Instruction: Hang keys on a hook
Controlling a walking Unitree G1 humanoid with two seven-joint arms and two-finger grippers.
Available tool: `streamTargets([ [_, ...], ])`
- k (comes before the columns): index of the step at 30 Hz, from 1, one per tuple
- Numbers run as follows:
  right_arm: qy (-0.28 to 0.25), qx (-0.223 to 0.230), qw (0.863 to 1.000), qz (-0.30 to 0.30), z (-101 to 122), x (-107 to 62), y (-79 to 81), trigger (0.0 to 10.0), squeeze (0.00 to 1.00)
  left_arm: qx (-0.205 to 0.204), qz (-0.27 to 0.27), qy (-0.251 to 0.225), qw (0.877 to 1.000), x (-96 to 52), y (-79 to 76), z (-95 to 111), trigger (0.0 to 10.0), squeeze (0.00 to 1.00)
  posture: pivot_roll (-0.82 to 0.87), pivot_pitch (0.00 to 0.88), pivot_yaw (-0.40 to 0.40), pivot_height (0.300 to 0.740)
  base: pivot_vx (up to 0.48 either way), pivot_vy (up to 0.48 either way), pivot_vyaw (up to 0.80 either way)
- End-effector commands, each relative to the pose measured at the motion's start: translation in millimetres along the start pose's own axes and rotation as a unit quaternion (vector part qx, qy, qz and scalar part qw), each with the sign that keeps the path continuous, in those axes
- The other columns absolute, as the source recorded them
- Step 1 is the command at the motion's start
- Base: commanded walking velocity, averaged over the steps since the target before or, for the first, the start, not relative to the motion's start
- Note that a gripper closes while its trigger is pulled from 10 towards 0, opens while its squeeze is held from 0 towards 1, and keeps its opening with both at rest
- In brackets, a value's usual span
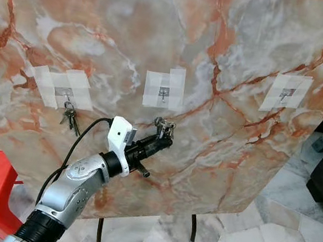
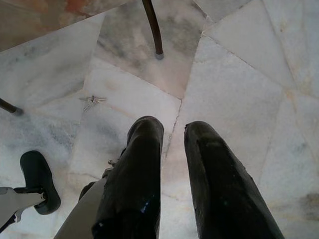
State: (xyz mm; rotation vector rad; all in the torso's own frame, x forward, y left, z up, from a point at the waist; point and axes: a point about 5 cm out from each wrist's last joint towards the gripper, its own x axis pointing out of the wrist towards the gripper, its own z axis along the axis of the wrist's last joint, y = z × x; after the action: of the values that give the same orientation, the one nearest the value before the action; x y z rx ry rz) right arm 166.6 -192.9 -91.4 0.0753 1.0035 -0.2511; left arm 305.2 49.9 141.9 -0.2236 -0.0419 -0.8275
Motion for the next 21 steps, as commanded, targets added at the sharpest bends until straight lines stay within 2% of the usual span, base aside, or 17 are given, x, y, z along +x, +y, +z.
streamTargets([
  [1,0.001,-0.001,1.0,-0.001,-0.3,0.0,0.6,10.0,0.0,-0.001,0.008,-0.004,1.0,4.5,1.3,5.5,10.0,0.0,0.0,0.007,-0.016,0.74,0.0,0.0,0.0],
  [14,0.003,-0.001,1.0,0.0,-0.8,-0.1,1.8,10.0,0.0,-0.064,0.038,-0.045,0.996,10.8,1.8,19.6,10.0,0.0,0.0,0.0,-0.01,0.74,0.0,0.0,0.0],
  [17,0.003,-0.02,1.0,-0.001,-0.1,0.1,1.4,10.0,0.0,-0.085,0.048,-0.059,0.993,12.4,3.9,24.2,10.0,0.0,0.0,0.0,-0.01,0.74,0.0,0.0,0.0],
  [21,0.003,-0.013,1.0,-0.001,0.0,0.1,1.7,10.0,0.0,-0.099,0.056,-0.067,0.991,14.1,5.8,27.0,10.0,0.0,0.0,0.0,-0.011,0.74,0.0,0.0,0.0],
])
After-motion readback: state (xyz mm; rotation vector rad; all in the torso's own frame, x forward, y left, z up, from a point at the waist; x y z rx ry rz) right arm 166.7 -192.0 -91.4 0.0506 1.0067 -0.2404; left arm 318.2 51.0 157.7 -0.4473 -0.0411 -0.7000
